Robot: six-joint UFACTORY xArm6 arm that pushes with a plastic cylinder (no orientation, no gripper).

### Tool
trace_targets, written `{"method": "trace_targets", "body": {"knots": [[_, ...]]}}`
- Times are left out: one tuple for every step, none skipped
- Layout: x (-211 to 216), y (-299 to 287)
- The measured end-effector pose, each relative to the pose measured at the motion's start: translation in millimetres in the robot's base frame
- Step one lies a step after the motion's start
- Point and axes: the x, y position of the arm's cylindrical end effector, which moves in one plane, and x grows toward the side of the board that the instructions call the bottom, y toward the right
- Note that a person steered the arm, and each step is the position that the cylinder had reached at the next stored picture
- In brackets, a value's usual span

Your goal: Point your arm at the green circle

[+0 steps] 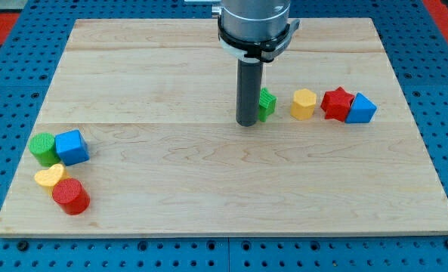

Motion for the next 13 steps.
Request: {"method": "trace_targets", "body": {"knots": [[2.0, -2.5], [43.2, -29.1], [85.7, -39.2], [113.8, -71.5], [119.7, -113.7], [115.4, -149.6], [98.2, -171.4], [87.7, -199.4], [91.0, -169.9], [133.3, -137.9], [177.5, -149.6], [180.3, -232.6], [174.4, -331.4]]}}
